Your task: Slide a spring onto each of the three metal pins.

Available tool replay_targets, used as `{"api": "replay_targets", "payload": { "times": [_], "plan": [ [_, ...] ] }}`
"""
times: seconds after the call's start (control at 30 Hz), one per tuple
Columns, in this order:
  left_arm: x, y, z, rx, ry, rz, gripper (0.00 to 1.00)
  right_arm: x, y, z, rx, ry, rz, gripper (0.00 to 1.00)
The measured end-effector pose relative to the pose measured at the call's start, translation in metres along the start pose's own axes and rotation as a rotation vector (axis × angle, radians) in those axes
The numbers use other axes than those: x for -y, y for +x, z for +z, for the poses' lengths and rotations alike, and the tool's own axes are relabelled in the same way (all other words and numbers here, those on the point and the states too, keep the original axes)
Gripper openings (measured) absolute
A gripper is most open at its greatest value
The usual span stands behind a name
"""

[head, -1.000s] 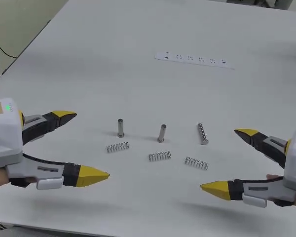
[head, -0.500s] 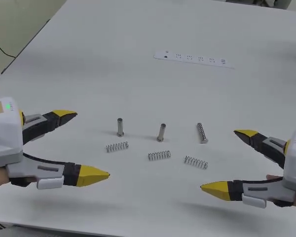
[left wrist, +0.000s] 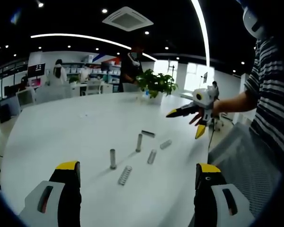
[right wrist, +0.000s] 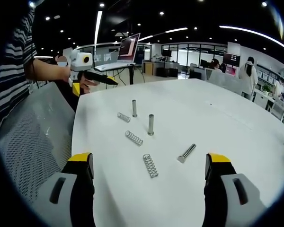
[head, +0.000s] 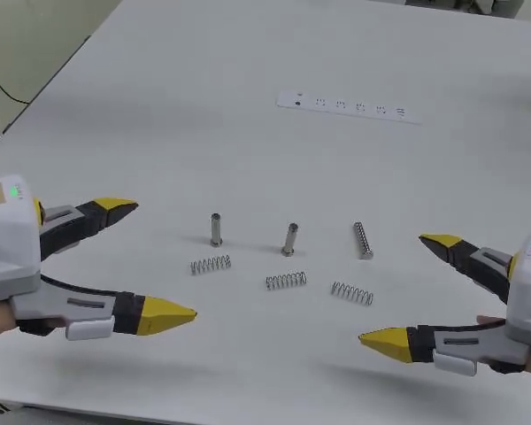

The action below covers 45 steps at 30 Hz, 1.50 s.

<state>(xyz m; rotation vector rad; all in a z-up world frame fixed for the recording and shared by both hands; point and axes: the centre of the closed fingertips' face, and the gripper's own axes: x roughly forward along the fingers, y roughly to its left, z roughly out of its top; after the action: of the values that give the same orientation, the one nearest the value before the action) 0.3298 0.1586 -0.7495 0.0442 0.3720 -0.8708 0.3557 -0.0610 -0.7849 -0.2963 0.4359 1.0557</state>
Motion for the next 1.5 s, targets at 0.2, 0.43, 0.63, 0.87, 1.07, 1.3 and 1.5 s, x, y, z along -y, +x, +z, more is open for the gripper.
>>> {"api": "replay_targets", "payload": {
  "times": [0.2,0.43,0.63,0.87,1.07,1.3,1.5],
  "plan": [
    [0.0,0.001,0.0,0.0,0.0,-0.004,0.99,0.004,0.001,0.003,-0.001,-0.001,0.002,0.98],
    [-0.001,0.001,0.0,-0.002,-0.002,-0.006,0.99,0.013,0.004,0.012,-0.001,0.011,-0.002,0.93],
    [-0.001,0.001,0.0,-0.007,-0.002,-0.008,0.99,0.023,0.012,0.019,-0.001,0.028,-0.01,0.88],
    [-0.002,0.002,-0.004,-0.015,-0.004,-0.009,0.99,0.035,0.017,0.029,-0.009,0.038,-0.028,0.81],
    [-0.003,0.0,-0.004,-0.011,-0.008,-0.004,0.99,0.05,0.022,0.033,-0.019,0.06,-0.058,0.72],
    [-0.002,0.0,-0.005,-0.012,-0.011,-0.006,0.99,0.063,0.032,0.035,-0.051,0.056,-0.086,0.62],
    [-0.002,0.001,-0.005,-0.009,-0.013,-0.01,0.99,0.072,0.042,0.03,-0.098,0.098,-0.096,0.53]
  ]
}}
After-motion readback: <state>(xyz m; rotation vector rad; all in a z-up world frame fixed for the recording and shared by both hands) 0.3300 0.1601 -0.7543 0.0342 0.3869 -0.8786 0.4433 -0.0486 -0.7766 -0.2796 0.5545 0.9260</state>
